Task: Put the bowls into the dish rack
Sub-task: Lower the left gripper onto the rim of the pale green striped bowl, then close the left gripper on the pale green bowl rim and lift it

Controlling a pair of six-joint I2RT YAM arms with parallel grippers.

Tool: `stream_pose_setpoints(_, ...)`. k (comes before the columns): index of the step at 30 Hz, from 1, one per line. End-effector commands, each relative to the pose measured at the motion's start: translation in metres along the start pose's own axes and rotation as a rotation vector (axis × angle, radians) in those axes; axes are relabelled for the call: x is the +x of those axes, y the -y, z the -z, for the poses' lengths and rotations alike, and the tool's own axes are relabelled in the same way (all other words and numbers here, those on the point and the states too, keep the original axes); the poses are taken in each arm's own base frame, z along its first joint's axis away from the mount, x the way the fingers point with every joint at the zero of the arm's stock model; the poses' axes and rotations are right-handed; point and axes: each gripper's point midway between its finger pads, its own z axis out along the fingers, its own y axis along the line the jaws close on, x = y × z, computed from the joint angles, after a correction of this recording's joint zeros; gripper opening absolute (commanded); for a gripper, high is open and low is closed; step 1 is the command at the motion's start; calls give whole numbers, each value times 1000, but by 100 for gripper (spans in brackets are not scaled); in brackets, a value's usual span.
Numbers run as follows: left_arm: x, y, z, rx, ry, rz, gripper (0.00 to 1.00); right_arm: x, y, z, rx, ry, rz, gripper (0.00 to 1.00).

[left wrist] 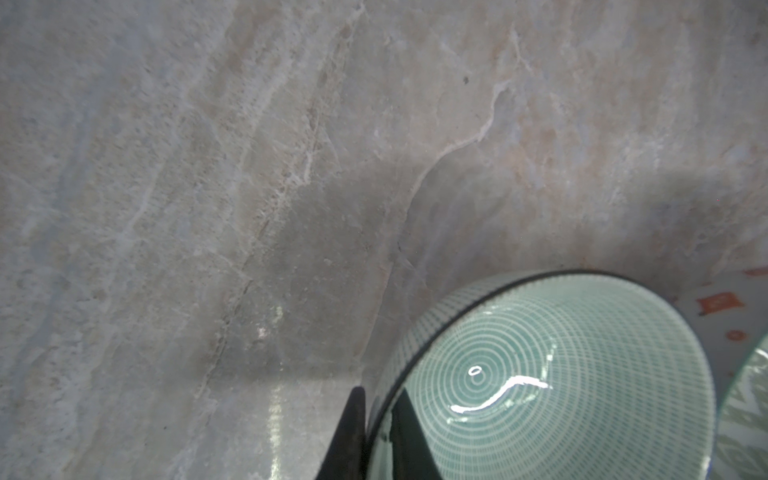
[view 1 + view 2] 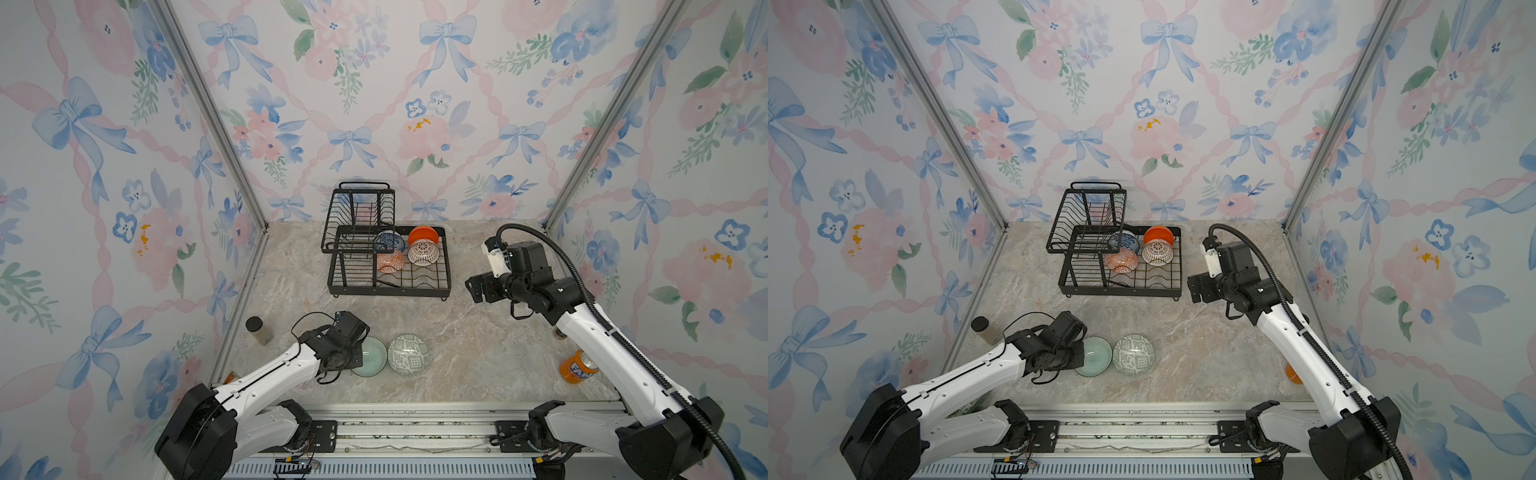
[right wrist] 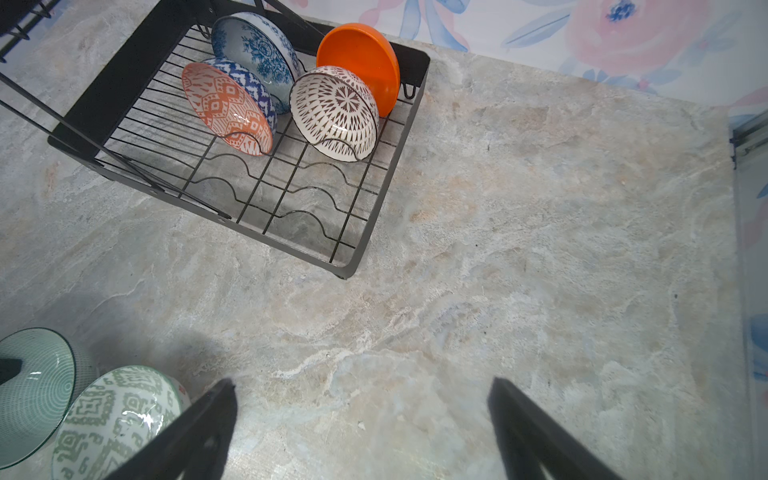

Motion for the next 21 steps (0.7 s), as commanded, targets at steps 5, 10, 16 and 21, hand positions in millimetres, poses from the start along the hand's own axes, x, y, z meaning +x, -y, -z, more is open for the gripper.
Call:
stream_pose_setpoints(5, -3, -5, 2, -18, 27, -9, 5, 4, 2, 2, 1, -11, -3, 97)
stream_pose_setpoints(10, -14, -2, 10, -11, 75, -20, 0, 3, 2, 2, 1, -10, -4, 97)
stream_pose_setpoints(16, -32, 0, 23, 3, 127, -29, 0, 4, 2, 1, 1, -15, -2, 97)
stream_pose_setpoints(21, -44, 3, 36, 17, 186, -27, 0, 7, 2, 2, 1, -24, -4, 97)
